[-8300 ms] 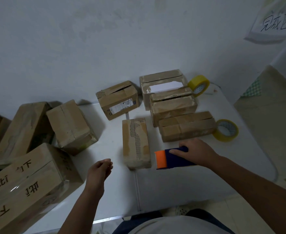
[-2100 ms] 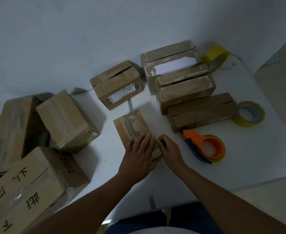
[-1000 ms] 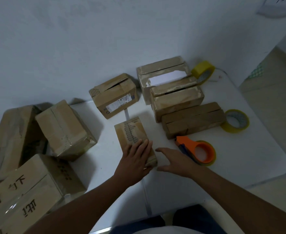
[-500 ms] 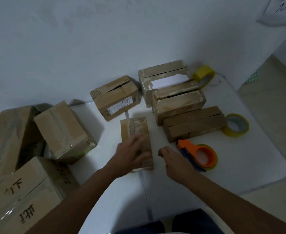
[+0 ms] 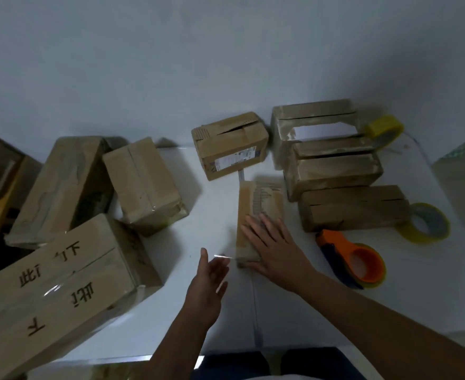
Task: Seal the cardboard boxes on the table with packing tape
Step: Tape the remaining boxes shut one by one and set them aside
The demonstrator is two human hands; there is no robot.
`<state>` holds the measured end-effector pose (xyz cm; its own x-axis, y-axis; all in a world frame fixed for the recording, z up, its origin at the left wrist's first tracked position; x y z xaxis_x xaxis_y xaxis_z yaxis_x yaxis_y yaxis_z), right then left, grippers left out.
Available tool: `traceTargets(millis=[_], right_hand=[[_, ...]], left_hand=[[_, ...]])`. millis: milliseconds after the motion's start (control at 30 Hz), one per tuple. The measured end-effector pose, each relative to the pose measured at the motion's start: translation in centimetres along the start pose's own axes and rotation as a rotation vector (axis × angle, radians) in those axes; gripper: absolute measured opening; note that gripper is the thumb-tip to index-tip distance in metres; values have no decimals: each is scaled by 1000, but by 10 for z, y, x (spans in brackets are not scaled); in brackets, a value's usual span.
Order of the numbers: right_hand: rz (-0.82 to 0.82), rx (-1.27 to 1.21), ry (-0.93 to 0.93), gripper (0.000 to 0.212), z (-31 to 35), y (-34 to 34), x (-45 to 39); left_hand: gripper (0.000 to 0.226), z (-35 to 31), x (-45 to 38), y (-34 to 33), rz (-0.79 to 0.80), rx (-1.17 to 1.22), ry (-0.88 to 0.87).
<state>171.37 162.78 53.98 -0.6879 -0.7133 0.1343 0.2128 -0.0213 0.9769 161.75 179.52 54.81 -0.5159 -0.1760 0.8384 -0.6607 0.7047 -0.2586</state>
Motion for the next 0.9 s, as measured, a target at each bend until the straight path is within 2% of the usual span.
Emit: traceTargets(millis=[100, 167, 467, 767, 900], right_hand=[[-15, 5, -62, 80, 4, -4, 6], [-27, -9, -91, 80, 8, -5, 10], [-90, 13, -74, 76, 10, -9, 12], [-80, 10, -76, 76, 9, -13, 9], [-93, 18, -84, 75, 9, -15, 9]], left_hand=[[26, 1, -3, 5, -47, -16, -112], [17, 2, -4, 7, -35, -58, -166], [13, 7, -13, 1, -145, -218, -398], [9, 11, -40, -18, 1, -355, -420], [8, 8, -46, -15, 33, -490, -426]])
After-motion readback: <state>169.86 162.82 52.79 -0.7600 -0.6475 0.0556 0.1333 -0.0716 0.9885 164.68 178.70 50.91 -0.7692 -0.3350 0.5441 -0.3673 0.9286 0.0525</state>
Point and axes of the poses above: each hand's wrist, its own x-axis away from the middle knuckle, its own y-axis out of the back of the hand, z = x × y, the point moved 1 cm from there along -x, towards the middle knuckle, and after that the axes turned 1 degree about -x, right-handed, at the moved point
